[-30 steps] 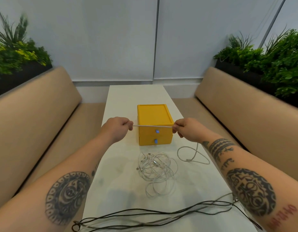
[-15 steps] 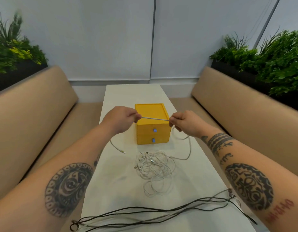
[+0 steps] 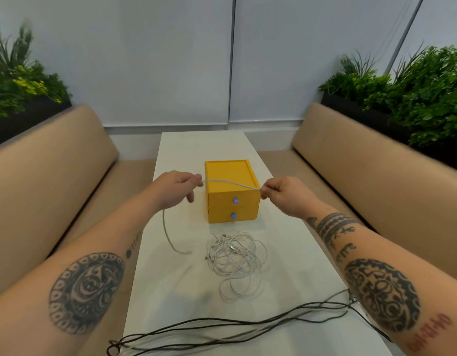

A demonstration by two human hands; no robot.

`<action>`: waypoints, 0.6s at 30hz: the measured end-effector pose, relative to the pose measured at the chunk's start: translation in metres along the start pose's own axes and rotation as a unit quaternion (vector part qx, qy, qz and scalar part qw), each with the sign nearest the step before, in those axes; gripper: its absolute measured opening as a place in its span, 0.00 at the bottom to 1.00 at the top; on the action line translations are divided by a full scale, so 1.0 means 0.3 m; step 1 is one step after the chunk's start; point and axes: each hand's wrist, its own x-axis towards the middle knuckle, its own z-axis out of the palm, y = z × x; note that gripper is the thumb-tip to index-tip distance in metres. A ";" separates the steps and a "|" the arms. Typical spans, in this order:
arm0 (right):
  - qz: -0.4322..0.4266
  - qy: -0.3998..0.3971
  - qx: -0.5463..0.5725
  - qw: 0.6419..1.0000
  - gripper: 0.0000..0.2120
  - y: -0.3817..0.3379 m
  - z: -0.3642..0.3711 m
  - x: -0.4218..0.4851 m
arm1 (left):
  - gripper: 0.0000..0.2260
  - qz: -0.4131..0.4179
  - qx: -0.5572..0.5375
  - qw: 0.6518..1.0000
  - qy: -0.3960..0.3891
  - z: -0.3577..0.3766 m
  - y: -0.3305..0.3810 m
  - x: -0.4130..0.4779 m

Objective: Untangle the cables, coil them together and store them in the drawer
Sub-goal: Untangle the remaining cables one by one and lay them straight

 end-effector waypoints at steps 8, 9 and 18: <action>-0.059 0.015 -0.021 0.998 0.14 -0.119 0.046 0.015 | 0.13 0.087 0.060 0.994 0.003 0.101 0.172 0.027; -0.062 0.008 -0.020 0.998 0.14 -0.121 0.043 0.012 | 0.13 0.097 0.082 0.992 0.017 0.097 0.175 0.024; 0.008 -0.010 -0.064 0.998 0.13 0.095 -0.024 -0.038 | 0.14 0.066 0.187 0.975 0.100 -0.023 0.064 0.032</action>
